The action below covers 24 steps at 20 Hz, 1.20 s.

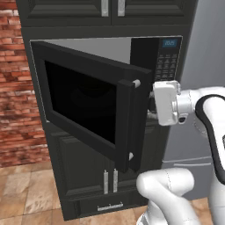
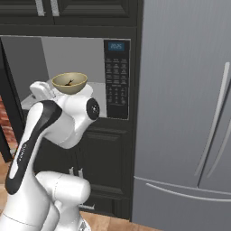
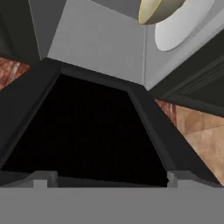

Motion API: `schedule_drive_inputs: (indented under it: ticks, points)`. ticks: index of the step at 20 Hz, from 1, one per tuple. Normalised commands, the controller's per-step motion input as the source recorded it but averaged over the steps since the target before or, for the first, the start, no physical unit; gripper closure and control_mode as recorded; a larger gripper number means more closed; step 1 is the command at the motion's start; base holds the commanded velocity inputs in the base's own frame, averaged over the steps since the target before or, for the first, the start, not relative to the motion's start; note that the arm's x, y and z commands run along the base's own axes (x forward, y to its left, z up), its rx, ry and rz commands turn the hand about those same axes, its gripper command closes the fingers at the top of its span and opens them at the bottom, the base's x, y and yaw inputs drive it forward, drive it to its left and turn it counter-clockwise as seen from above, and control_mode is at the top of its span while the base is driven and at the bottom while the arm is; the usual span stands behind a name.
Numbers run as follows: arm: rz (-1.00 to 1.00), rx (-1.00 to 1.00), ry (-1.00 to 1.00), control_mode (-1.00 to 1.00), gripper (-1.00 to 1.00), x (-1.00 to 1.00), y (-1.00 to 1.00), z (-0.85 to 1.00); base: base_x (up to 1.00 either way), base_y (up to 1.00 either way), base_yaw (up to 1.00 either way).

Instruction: The microwave is finished heating the shrimp and potato. Take the bowl containing the food and place it on the dining counter.

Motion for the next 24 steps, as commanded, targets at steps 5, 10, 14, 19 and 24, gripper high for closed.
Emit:
schedule_drive_inputs:
  ticks: [5, 10, 14, 19, 24]
  points:
    - [0.18, 0.00, 0.06, -1.00, -1.00, 0.18, 1.00, 0.00, 0.00, 0.00, 0.00]
    - [0.26, 0.00, 0.01, -1.00, -1.00, -0.07, 1.00, 0.00, 0.00, 0.00, 0.00]
    - [0.17, 0.00, 0.00, -1.00, -1.00, -0.04, 1.00, 0.00, 0.00, 0.00, 0.00]
    - [-0.10, -0.12, -0.01, -1.00, -1.00, 0.48, 1.00, 0.00, 0.00, 0.00, 0.00]
    - [-0.18, -0.17, 0.02, -1.00, -1.00, 0.26, 0.64, 0.00, 0.00, 0.00, 0.00]
